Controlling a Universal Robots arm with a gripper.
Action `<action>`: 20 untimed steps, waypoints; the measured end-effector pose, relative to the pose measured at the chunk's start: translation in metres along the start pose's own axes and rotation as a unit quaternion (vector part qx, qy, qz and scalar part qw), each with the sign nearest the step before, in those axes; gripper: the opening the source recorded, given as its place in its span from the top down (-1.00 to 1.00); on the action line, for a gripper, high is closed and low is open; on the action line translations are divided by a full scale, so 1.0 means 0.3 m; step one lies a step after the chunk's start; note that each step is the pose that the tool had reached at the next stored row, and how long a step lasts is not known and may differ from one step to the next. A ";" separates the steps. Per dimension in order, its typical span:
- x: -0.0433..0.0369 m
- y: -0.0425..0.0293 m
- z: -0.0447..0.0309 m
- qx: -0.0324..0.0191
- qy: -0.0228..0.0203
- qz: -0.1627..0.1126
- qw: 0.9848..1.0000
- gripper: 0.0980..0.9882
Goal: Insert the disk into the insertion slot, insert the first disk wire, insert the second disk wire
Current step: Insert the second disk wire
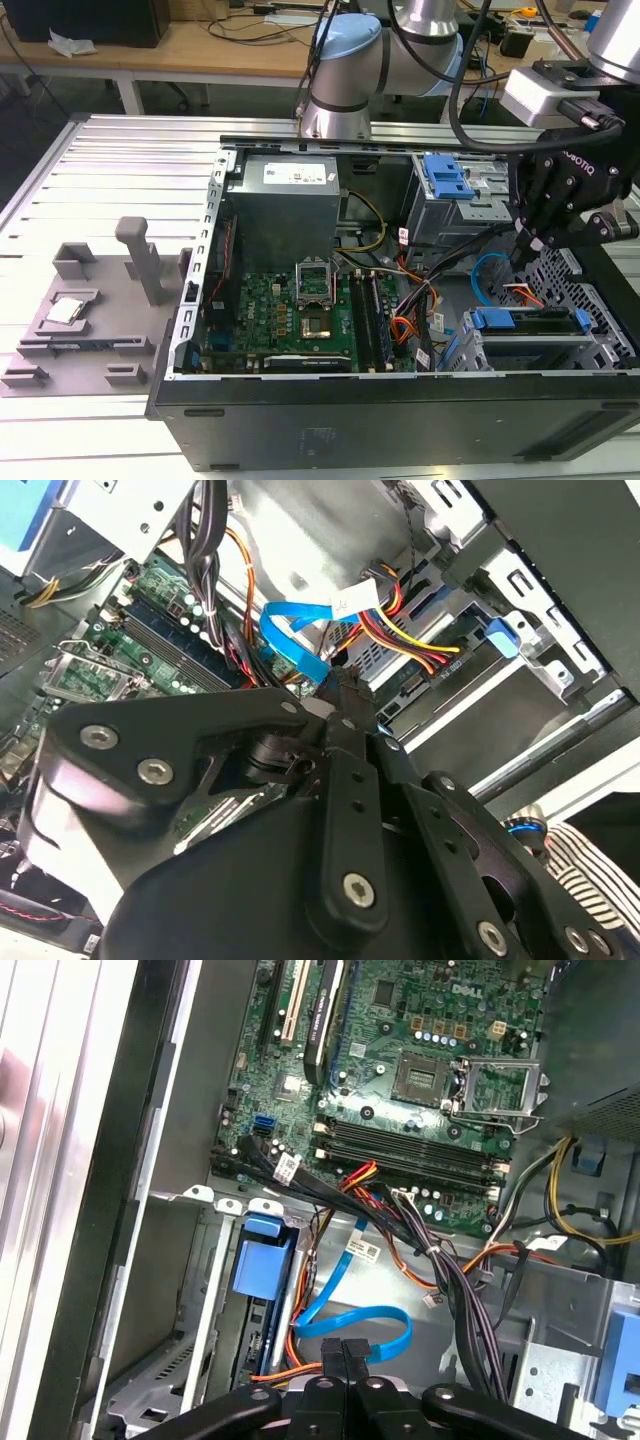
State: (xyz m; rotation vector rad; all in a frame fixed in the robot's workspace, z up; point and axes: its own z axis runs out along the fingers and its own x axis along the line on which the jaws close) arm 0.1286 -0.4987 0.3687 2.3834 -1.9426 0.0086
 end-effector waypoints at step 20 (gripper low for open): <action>0.042 0.008 0.021 -0.001 0.003 0.000 1.000 0.68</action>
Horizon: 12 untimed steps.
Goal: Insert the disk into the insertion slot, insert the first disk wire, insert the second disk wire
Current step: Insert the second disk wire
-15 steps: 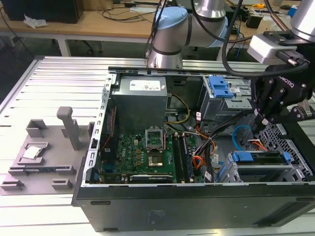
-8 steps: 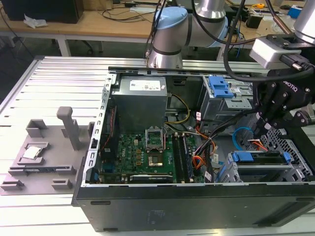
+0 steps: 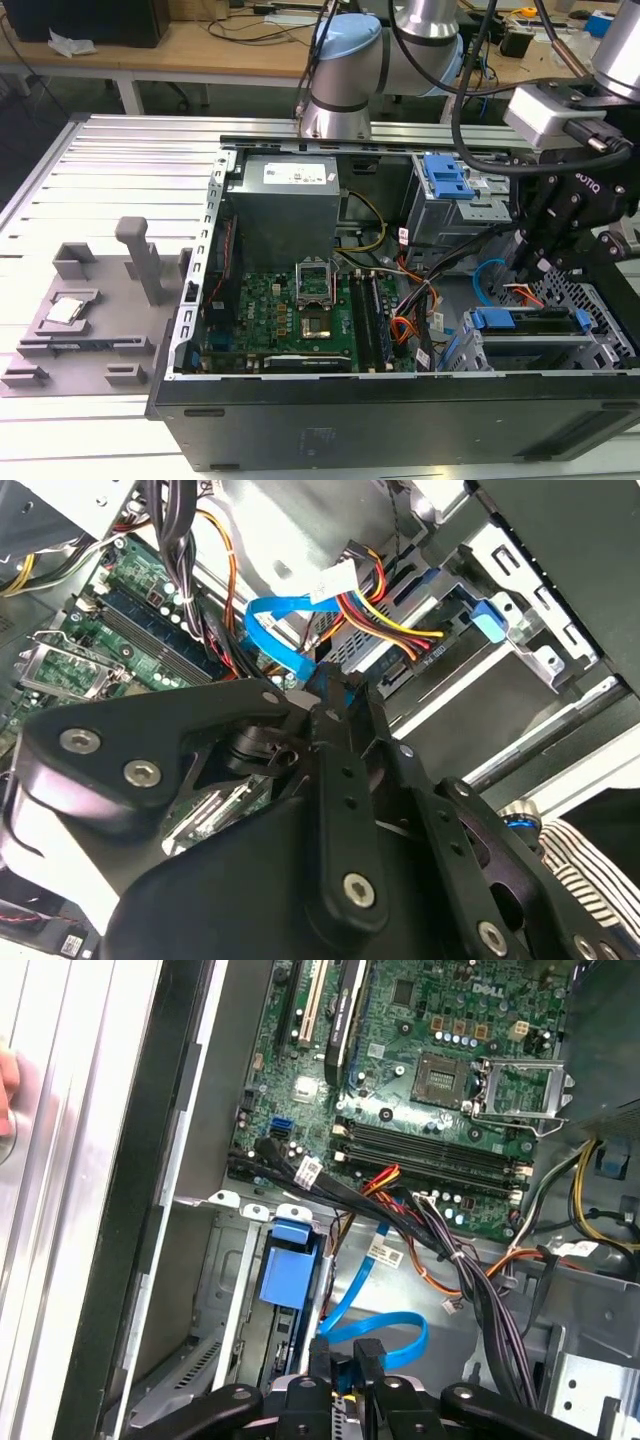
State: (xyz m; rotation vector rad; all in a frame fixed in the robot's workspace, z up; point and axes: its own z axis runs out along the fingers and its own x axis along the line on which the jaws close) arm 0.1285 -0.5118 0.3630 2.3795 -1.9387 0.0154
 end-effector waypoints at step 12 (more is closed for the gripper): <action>0.022 0.005 0.002 0.000 0.001 0.000 1.000 0.86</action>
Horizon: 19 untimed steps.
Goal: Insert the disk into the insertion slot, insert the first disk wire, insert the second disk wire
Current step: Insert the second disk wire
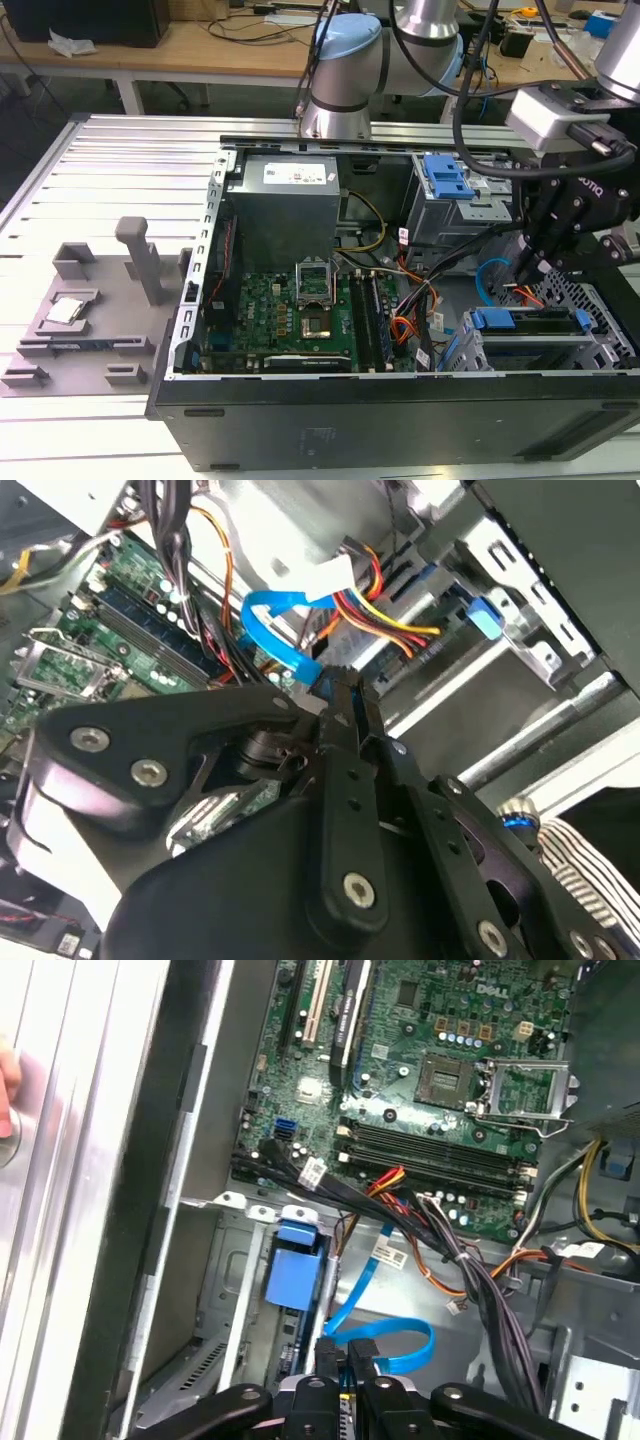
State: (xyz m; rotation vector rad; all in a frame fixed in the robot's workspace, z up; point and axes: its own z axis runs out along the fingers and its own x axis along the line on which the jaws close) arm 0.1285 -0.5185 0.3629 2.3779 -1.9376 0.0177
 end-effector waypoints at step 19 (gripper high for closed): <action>0.066 -0.026 0.059 0.000 -0.012 0.039 0.999 0.86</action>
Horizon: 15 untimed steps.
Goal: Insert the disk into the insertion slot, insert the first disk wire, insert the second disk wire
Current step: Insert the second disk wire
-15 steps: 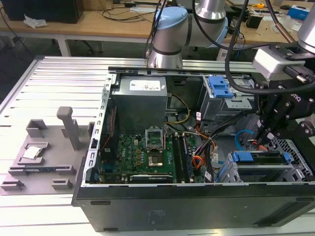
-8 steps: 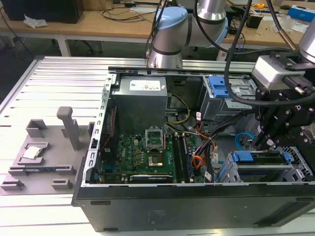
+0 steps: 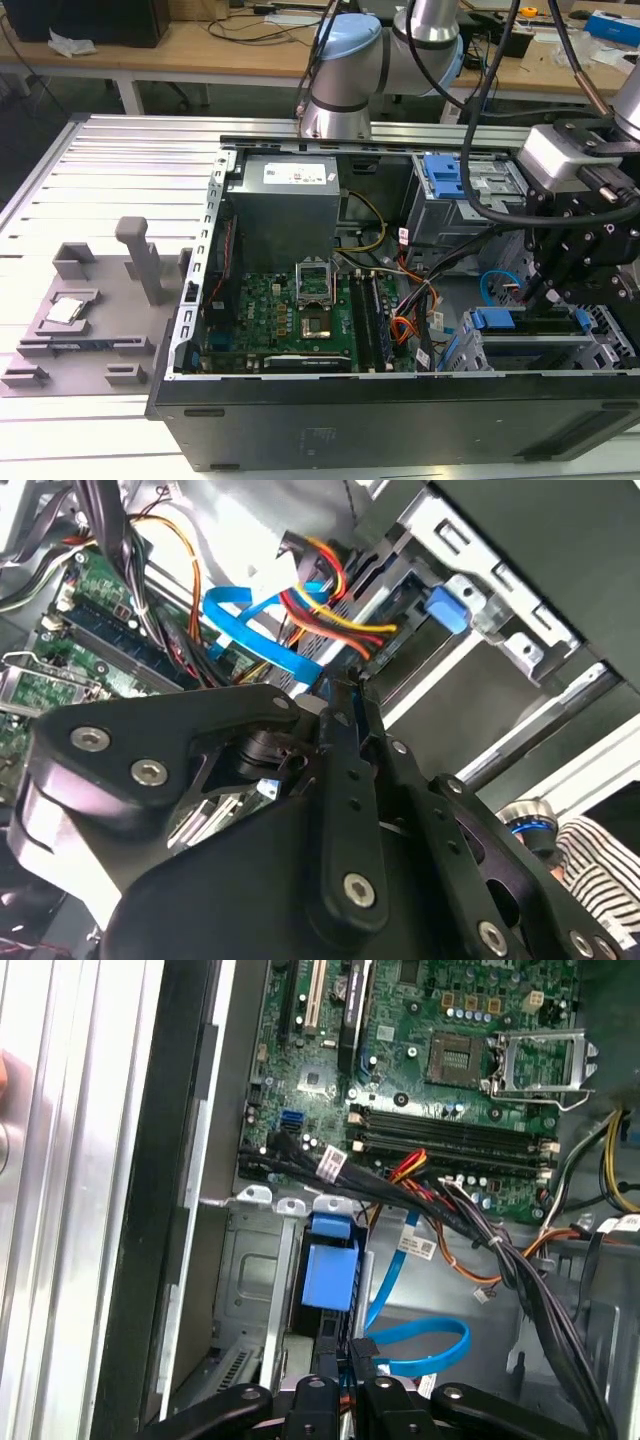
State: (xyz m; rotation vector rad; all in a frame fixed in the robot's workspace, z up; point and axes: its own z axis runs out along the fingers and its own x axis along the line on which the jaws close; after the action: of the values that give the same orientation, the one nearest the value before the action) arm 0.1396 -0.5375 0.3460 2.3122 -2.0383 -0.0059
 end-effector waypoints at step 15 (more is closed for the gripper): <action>0.015 -0.005 0.031 -0.001 -0.001 0.022 1.000 0.86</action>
State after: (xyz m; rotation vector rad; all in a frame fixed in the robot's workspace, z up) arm 0.1411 -0.5422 0.3367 2.2655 -2.0897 -0.0078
